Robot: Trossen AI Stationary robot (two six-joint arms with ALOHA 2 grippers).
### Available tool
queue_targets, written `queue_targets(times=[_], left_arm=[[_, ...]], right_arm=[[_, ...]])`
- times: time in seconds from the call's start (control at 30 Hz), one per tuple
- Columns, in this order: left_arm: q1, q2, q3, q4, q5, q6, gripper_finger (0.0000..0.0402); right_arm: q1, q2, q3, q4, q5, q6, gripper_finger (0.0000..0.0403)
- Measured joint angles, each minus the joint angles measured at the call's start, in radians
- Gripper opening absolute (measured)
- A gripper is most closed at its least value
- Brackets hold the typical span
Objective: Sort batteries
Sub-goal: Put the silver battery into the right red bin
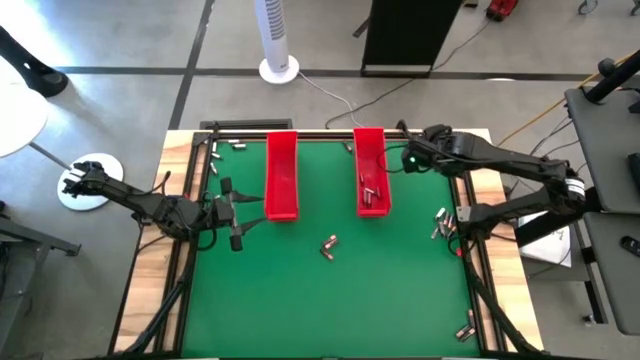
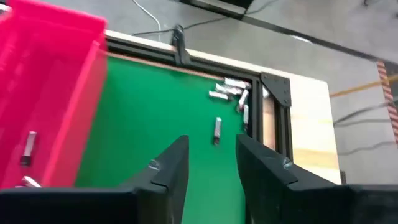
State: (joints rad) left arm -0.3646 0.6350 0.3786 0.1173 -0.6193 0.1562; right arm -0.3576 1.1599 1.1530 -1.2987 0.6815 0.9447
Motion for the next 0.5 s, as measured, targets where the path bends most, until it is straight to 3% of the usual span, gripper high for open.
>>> queue_targets(times=[0.23, 0.5], left_arm=[[0.000, 0.000, 0.000, 0.004, 0.000, 0.000, 0.0222], [0.000, 0.000, 0.000, 0.020, 0.000, -0.008, 0.0222]], right_arm=[[-0.036, -0.098, -0.220, 0.102, -0.001, 0.118, 0.0167], [-0.169, -0.075, -0.415, 0.348, -0.122, 0.039, 0.0210]])
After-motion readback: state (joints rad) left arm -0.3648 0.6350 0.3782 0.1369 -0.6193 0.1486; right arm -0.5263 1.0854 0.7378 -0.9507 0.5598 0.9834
